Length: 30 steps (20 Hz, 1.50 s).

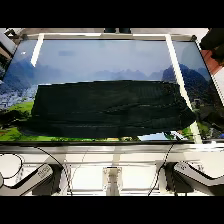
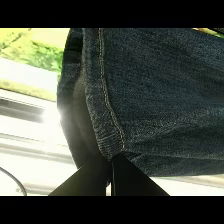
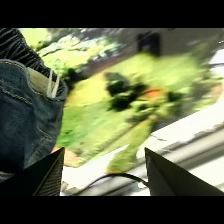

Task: Fold the clothes and pants, and hang the long-sleeved shirts on hangers.

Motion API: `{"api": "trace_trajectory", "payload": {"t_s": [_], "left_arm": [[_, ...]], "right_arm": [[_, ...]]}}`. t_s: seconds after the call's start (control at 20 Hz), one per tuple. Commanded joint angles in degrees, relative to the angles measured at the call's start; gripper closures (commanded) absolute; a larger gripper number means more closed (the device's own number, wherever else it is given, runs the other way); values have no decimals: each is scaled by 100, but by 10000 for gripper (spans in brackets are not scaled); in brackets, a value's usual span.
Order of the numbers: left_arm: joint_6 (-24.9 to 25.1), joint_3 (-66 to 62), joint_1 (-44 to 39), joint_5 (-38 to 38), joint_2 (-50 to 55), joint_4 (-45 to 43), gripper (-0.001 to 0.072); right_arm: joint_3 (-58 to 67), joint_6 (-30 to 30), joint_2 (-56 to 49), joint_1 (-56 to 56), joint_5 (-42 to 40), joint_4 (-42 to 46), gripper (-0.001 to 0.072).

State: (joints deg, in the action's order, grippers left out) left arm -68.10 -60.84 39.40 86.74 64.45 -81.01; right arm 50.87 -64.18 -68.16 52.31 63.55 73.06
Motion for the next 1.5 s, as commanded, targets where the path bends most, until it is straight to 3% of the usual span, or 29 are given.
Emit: {"api": "trace_trajectory", "payload": {"t_s": [0.0,0.5,0.7,0.75,0.85,1.0,1.2,1.45], "left_arm": [[0,-17,17,-160,-4,-42,679],[0,-15,17,-170,-4,-212,679],[4,-15,15,-173,-4,-195,679],[109,-15,15,-170,-4,-105,680],[411,-26,42,-177,-24,262,680],[450,-149,354,-310,-181,1167,680],[354,-398,1281,-634,-765,2715,680],[358,-398,1784,-807,-1298,2815,680]], "right_arm": [[-234,136,-393,-59,-181,-577,175],[-234,245,-981,-651,-439,-763,200],[-234,243,-981,-651,-439,-1152,616],[-227,245,-973,-651,-417,-1331,668],[-118,249,-837,-651,-92,-1480,669],[208,306,-195,-529,446,-1488,671],[328,127,984,-282,450,-1615,673],[328,-120,1851,-15,468,-1602,673]]}}
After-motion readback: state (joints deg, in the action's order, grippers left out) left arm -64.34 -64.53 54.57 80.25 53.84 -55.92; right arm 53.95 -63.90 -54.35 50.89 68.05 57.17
